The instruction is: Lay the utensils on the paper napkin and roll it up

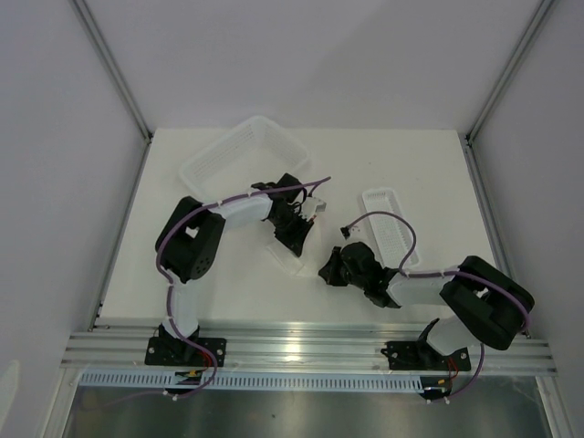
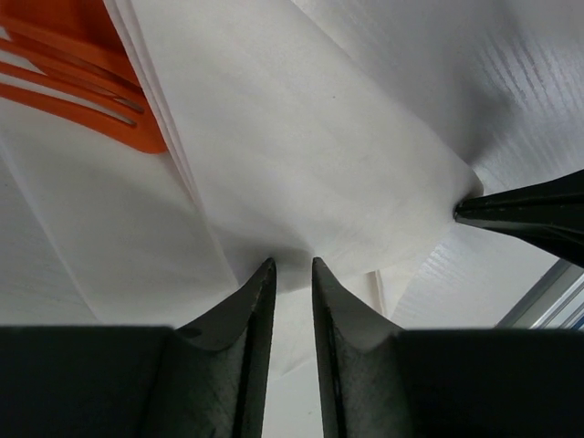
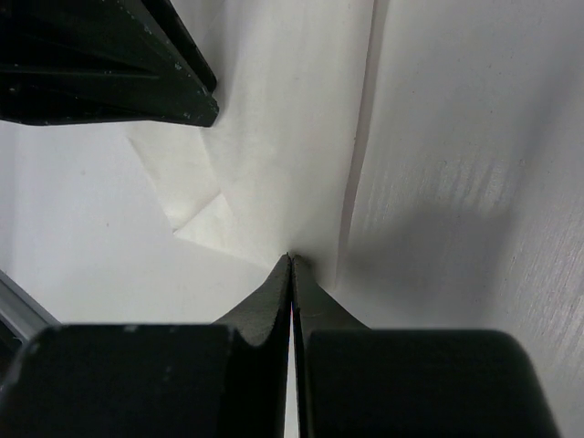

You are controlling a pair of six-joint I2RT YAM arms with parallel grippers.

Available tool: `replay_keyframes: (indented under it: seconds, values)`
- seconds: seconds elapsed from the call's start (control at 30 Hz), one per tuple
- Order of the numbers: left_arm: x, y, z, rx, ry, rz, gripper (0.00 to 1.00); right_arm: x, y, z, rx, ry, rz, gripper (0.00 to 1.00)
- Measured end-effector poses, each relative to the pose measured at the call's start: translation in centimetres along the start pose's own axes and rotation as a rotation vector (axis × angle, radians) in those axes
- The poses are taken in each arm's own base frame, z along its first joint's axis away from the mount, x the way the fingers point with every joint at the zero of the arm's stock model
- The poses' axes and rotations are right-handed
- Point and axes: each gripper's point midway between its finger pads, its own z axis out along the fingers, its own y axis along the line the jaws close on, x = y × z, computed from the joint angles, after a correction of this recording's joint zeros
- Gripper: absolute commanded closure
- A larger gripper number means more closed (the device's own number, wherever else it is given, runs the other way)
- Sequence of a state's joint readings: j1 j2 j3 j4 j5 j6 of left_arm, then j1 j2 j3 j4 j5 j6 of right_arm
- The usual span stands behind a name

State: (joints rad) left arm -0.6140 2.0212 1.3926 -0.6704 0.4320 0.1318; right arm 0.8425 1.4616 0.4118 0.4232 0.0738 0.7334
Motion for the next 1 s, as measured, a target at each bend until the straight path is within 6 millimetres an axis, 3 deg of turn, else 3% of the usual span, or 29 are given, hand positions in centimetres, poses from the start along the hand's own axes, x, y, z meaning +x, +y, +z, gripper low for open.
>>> replay_keyframes:
  seconds: [0.2, 0.4, 0.8, 1.0]
  values:
    - [0.1, -0.1, -1.1, -0.025, -0.032, 0.028, 0.67, -0.2, -0.1, 0.1, 0.012, -0.007, -0.001, 1.00]
    - [-1.2, -0.8, -2.8, -0.048, -0.097, 0.088, 0.67, -0.3, -0.1, 0.3, 0.014, -0.007, -0.001, 1.00]
    - [1.0, -1.1, 0.0, 0.008, -0.008, 0.052, 0.68, -0.3, 0.0, 0.3, 0.015, -0.006, 0.002, 1.00]
    - [0.7, -0.9, 0.0, 0.014, -0.007, 0.036, 0.68, -0.9, 0.3, -0.9, 0.009, -0.010, -0.035, 0.97]
